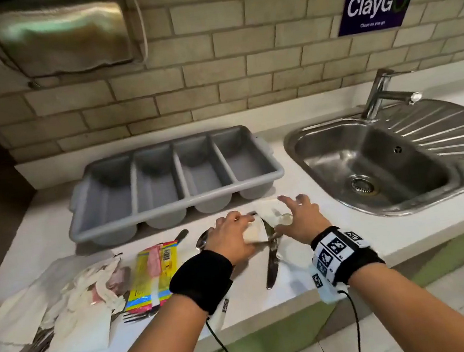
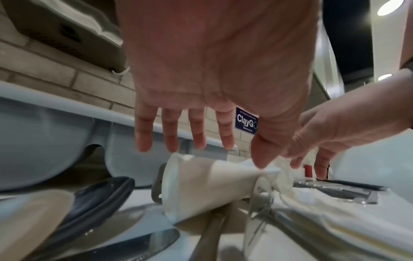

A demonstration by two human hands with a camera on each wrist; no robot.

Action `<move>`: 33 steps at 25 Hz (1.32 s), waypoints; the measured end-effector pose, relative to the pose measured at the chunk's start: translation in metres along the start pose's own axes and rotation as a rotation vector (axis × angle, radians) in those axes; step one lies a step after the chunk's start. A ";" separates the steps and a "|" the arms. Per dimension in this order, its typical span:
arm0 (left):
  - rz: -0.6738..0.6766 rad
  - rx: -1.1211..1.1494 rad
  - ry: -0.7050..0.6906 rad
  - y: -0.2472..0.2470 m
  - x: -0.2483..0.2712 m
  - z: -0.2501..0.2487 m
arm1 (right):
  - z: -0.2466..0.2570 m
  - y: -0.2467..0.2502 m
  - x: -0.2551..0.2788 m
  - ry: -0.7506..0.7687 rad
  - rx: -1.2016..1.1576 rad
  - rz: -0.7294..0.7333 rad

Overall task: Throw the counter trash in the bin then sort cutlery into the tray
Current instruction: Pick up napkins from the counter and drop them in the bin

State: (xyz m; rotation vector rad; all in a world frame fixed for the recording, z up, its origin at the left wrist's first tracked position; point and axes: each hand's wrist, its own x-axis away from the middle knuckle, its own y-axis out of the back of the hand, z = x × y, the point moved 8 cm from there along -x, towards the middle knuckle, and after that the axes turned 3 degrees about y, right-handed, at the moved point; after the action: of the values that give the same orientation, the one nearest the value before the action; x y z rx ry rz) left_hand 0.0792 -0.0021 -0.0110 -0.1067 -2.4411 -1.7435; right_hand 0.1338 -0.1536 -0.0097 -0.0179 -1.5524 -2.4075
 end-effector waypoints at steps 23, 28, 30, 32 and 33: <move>-0.094 -0.108 0.174 0.004 -0.018 0.017 | 0.009 0.008 -0.010 0.180 -0.097 -0.094; -0.265 0.368 0.207 0.046 0.022 0.037 | 0.006 0.040 0.030 0.379 -0.320 -0.369; -0.357 0.659 0.207 0.057 0.051 0.044 | 0.006 0.048 0.062 0.447 -0.406 -0.450; -0.355 0.891 0.215 0.050 0.089 0.051 | 0.008 0.042 0.102 0.498 -0.443 -0.474; -0.329 0.985 0.213 0.040 0.107 0.054 | 0.010 0.036 0.122 0.516 -0.448 -0.473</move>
State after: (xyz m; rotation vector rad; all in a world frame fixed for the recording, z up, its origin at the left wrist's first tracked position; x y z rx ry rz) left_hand -0.0249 0.0595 0.0255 0.5671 -2.9227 -0.4024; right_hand 0.0232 -0.1862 0.0460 0.8931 -0.8340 -2.7457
